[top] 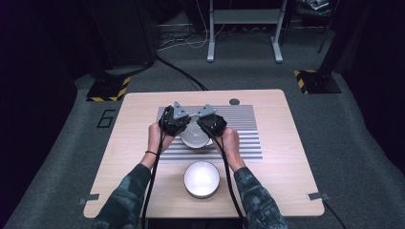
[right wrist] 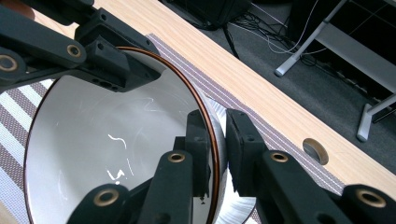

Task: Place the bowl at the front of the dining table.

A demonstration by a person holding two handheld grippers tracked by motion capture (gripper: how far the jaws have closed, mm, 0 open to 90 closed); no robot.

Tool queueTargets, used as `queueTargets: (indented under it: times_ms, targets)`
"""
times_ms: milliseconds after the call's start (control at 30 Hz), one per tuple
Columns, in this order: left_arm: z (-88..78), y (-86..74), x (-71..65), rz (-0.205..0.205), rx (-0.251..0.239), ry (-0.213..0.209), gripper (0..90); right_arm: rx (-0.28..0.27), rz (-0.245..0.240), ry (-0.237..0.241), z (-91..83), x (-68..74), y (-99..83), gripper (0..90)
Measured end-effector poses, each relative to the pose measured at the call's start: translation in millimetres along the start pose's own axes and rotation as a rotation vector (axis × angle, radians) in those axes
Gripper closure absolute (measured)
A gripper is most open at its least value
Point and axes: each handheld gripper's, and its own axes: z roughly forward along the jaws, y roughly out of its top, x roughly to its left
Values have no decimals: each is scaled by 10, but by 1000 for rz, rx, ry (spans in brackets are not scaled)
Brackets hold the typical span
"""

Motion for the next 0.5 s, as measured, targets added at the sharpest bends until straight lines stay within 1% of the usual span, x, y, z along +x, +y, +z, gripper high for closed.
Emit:
queueTargets:
  times_ms: [367,400,500]
  targets:
    - [115,-14,4,0,17,-6,816,18,12,-2,89,-33,-46,793]
    - [131,-17,-1,-8,13,-5,816,18,15,-3,99,-36,-52,793]
    - [162,-24,9,0,26,-7,815,26,24,-2,127,-43,-68,793]
